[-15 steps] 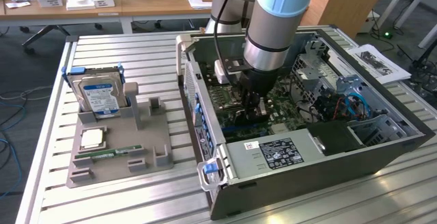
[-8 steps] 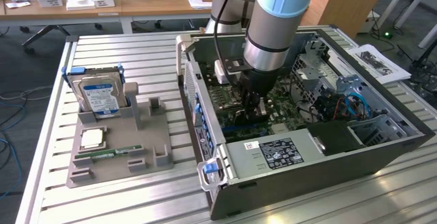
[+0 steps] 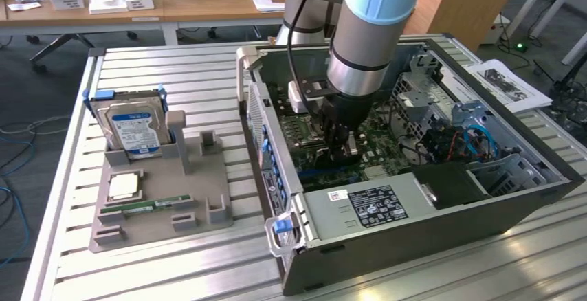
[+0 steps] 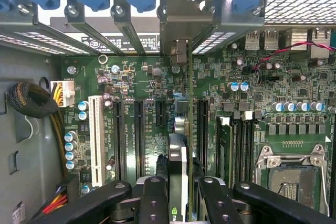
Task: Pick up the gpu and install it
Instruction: 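Insert the gpu into the slot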
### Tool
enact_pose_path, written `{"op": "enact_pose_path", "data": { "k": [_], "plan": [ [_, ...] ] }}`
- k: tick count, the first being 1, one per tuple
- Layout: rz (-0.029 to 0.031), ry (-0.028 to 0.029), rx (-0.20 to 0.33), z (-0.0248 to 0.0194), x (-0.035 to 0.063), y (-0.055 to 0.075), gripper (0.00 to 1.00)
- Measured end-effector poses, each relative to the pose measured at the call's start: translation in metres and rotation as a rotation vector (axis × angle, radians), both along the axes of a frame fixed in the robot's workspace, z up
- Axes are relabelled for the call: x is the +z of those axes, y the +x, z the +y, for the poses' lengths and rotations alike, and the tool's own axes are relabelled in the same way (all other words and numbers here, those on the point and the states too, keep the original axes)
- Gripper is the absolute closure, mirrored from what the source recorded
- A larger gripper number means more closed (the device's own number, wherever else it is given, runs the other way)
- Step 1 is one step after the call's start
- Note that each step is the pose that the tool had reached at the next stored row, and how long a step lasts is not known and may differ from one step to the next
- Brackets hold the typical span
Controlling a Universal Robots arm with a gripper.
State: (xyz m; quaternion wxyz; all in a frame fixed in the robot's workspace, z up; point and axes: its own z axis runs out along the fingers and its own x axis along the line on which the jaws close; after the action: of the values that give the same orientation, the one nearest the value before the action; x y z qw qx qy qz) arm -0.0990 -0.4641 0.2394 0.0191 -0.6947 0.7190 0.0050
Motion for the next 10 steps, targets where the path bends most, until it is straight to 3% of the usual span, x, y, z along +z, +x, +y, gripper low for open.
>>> {"op": "enact_pose_path", "data": {
  "k": [10],
  "plan": [
    [-0.0001,0.0001,-0.002,0.0,-0.0004,0.0,0.73]
  ]
}}
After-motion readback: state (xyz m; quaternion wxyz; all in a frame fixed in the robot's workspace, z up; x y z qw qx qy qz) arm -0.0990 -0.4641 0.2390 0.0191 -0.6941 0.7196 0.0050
